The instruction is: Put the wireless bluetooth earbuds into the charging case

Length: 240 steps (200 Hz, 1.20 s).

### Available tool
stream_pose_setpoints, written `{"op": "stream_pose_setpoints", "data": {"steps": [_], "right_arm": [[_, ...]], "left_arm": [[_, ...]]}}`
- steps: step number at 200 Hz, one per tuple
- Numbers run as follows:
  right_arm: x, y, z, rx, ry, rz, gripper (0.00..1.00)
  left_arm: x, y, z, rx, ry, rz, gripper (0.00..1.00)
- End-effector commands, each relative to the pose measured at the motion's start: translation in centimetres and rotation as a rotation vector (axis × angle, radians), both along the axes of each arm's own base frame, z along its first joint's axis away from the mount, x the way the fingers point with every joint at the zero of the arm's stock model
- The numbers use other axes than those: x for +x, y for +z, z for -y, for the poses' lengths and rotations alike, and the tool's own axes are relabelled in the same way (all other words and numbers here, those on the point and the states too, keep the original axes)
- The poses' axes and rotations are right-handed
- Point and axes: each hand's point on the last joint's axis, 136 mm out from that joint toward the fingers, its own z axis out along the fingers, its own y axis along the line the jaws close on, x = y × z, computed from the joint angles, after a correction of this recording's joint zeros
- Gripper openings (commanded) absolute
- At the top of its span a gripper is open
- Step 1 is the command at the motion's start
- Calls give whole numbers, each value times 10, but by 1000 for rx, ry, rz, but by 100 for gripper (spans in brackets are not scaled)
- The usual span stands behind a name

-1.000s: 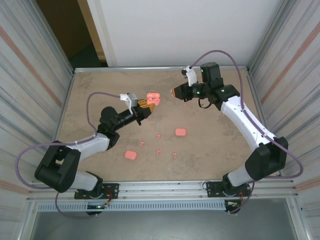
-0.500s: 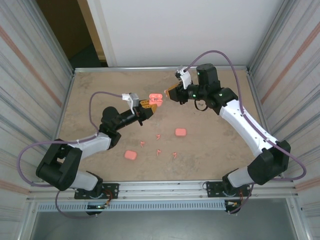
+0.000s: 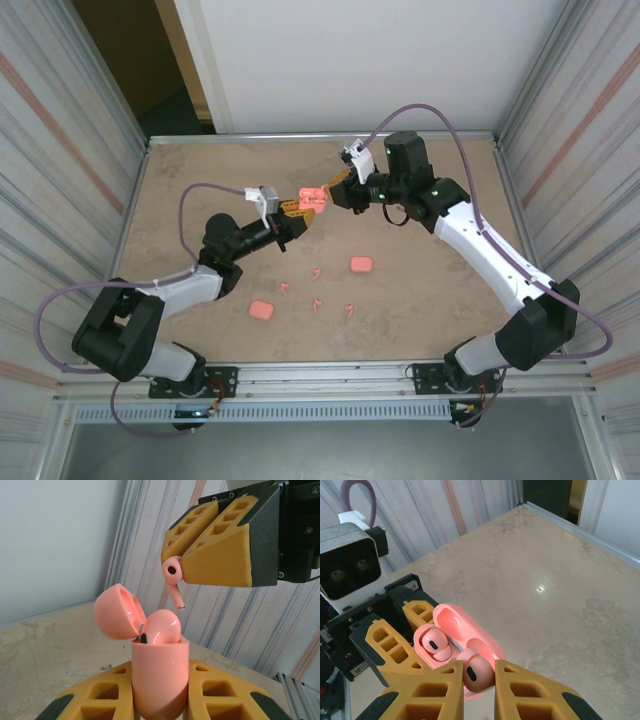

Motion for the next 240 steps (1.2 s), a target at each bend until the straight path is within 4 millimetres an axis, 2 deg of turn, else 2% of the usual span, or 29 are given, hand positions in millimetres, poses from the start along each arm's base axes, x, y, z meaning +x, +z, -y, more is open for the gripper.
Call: {"op": "stream_pose_setpoints", "data": {"steps": [1, 148, 240], "right_arm": [[0, -7, -2, -20, 10, 16, 18], [-4, -30, -11, -51, 57, -46, 18], [-14, -32, -14, -36, 112, -67, 21]], "left_arm": [[-3, 23, 3, -42, -19, 63, 0], [-2, 25, 2, -46, -14, 67, 0], [-3, 30, 1, -58, -8, 76, 0]]}}
